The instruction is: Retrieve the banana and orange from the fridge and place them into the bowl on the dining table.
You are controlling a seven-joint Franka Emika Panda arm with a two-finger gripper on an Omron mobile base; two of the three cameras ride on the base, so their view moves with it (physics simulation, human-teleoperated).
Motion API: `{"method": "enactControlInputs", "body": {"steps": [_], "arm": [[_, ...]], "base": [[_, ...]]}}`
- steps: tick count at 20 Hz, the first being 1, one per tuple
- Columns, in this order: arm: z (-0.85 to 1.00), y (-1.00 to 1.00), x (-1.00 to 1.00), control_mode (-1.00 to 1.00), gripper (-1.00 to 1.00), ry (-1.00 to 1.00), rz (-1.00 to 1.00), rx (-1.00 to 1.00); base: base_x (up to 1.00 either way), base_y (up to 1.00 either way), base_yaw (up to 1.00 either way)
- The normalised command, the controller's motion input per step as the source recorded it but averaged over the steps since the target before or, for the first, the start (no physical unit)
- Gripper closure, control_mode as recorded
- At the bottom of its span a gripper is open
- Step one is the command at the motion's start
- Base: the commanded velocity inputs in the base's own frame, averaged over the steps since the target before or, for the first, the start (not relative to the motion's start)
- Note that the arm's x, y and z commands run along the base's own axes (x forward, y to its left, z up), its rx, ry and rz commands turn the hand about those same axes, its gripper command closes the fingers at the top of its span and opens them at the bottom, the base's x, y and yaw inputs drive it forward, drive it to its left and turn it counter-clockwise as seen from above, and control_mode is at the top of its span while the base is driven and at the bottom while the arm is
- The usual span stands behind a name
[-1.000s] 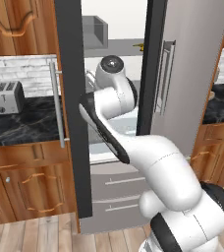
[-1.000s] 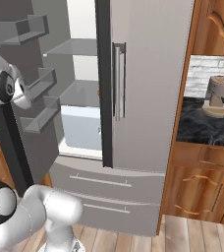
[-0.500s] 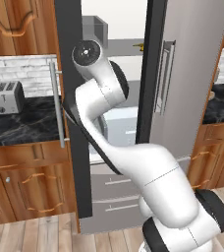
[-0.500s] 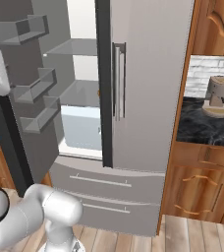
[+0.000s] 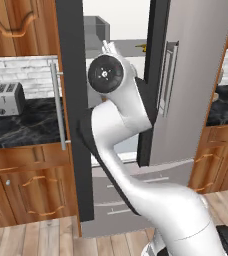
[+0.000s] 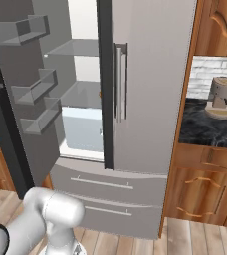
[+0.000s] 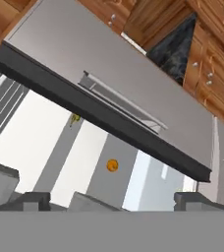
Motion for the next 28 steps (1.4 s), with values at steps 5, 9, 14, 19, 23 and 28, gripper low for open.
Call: {"method": "enactControlInputs", "body": {"steps": [5,9,14,19,23,28], "arm": [[0.0,-1.0,-0.44,-1.0,-1.0,0.09,0.07,0.1],[-0.08,-0.94,-0.06,-1.0,-1.0,0.17,0.2,-0.19],[-0.47,-0.98,-0.04,-1.0,-1.0,0.15,0.21,-0.49],[-0.56,-0.84,0.0,-1.0,-1.0,0.21,0.32,-0.81],[-0.26,-0.65,0.0,-1.0,-1.0,0.35,0.4,-0.72],[0.0,-0.27,0.27,-1.0,-1.0,0.37,0.42,-0.26]], "base": [[0.0,0.0,0.0],[0.0,0.0,0.0],[0.0,0.0,0.0],[0.0,0.0,0.0],[0.0,0.0,0.0],[0.0,0.0,0.0]]}}
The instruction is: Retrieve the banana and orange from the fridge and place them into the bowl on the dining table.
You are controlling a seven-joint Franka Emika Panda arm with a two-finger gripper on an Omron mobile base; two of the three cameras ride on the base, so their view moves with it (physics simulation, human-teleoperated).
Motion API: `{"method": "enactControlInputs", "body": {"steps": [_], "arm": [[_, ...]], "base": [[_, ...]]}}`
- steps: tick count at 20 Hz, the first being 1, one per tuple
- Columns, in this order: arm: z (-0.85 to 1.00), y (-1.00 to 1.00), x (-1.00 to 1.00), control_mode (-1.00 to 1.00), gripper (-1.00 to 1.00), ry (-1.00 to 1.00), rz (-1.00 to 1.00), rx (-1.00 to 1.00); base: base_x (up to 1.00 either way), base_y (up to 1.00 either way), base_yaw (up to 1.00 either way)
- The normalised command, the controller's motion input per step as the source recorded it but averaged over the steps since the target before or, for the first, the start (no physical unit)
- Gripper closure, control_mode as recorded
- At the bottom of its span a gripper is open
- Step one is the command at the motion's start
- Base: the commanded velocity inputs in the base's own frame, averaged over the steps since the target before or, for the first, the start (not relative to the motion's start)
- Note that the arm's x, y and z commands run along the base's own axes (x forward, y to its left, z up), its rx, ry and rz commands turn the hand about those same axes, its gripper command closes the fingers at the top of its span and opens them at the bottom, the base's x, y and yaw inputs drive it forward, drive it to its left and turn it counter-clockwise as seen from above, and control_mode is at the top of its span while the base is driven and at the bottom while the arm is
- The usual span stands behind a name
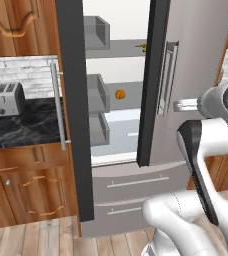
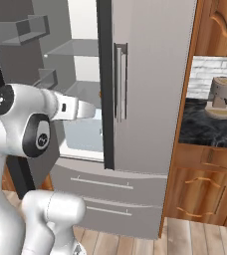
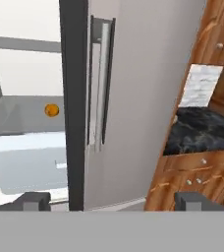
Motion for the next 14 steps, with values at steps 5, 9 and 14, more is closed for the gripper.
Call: {"method": "enactControlInputs", "body": {"steps": [5,9,14], "arm": [[0.0,0.02,0.58,-1.0,-1.0,0.27,0.35,-0.04],[-0.08,-0.01,0.34,-1.0,-1.0,-0.03,-0.04,-0.05],[-0.03,-0.23,0.26,-1.0,-1.0,-0.02,-0.24,0.03]], "base": [[0.0,0.0,0.0],[0.0,0.0,0.0],[0.0,0.0,0.0]]}}
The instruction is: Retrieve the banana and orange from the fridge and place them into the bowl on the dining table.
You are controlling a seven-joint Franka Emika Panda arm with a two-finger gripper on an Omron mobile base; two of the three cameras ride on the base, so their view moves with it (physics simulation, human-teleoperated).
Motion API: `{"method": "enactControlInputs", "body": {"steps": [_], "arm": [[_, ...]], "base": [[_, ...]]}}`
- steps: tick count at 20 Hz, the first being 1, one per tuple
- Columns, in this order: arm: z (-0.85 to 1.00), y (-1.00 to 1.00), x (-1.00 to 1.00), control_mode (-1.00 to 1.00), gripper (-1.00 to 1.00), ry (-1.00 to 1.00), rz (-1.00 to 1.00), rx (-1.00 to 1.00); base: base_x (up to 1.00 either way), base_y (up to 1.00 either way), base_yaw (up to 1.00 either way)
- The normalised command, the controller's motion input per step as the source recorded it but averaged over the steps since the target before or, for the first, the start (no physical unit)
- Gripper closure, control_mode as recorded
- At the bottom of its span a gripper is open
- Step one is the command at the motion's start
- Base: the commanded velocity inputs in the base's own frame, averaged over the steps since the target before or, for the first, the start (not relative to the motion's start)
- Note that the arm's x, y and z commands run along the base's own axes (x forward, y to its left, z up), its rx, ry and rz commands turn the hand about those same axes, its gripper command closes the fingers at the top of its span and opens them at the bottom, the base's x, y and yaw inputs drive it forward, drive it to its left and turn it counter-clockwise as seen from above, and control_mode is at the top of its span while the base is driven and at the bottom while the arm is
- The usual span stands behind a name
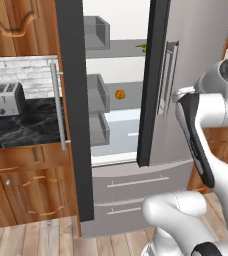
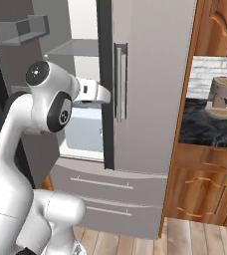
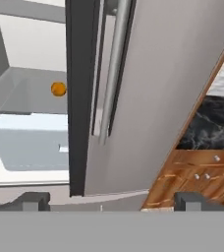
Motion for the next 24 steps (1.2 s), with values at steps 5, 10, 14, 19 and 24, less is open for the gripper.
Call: {"method": "enactControlInputs", "body": {"steps": [5,10,14,19,24], "arm": [[0.0,-0.22,0.43,-1.0,-1.0,0.0,-0.01,0.1],[-0.01,-0.11,0.41,-1.0,-1.0,0.01,0.2,0.03],[-0.09,-0.06,0.5,-1.0,-1.0,0.0,0.21,0.0],[-0.06,-0.18,0.5,-1.0,-1.0,0.0,0.09,0.0],[-0.05,-0.06,0.62,-1.0,-1.0,0.0,0.0,0.0]], "base": [[0.0,0.0,0.0],[0.0,0.0,0.0],[0.0,0.0,0.0],[0.0,0.0,0.0],[0.0,0.0,0.0]]}}
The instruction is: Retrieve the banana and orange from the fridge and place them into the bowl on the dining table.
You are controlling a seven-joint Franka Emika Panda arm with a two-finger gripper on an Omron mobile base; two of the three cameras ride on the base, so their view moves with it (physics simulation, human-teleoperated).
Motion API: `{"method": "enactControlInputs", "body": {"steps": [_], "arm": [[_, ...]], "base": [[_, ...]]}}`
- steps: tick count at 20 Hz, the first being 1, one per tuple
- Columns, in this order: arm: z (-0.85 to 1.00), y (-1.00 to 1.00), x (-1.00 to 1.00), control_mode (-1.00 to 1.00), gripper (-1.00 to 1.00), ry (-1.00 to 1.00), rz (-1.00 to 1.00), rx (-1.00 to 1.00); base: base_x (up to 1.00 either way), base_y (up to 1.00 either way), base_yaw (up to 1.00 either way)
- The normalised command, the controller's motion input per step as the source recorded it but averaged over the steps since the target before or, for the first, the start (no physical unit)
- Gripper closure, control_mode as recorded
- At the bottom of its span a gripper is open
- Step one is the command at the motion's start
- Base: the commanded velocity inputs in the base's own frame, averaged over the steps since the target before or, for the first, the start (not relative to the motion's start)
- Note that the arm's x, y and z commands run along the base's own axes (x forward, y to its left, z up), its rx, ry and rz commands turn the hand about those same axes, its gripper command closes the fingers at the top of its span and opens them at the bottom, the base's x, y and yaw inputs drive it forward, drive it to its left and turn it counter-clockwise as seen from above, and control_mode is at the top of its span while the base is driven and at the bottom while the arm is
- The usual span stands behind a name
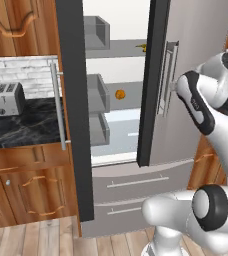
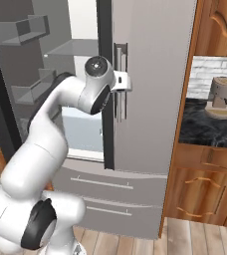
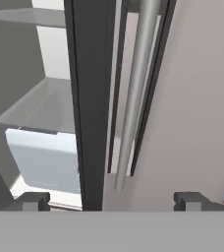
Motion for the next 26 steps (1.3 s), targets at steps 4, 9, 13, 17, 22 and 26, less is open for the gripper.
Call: {"method": "enactControlInputs", "body": {"steps": [4,9,13,17,22,26], "arm": [[-0.09,0.0,0.69,-1.0,-1.0,0.0,0.0,0.0],[-0.12,-0.14,0.54,-1.0,-1.0,-0.01,0.0,0.0],[-0.07,-0.18,0.47,-1.0,-1.0,-0.01,0.0,0.0],[-0.11,-0.05,0.54,-1.0,-1.0,-0.01,0.0,0.0],[-0.11,-0.06,0.55,-1.0,-1.0,-0.01,0.0,0.0],[-0.14,-0.08,0.57,-1.0,-1.0,-0.02,0.0,0.0]], "base": [[0.0,0.0,0.0],[0.0,0.0,0.0],[0.0,0.0,0.0],[0.0,0.0,0.0],[0.0,0.0,0.0],[0.0,0.0,0.0]]}}
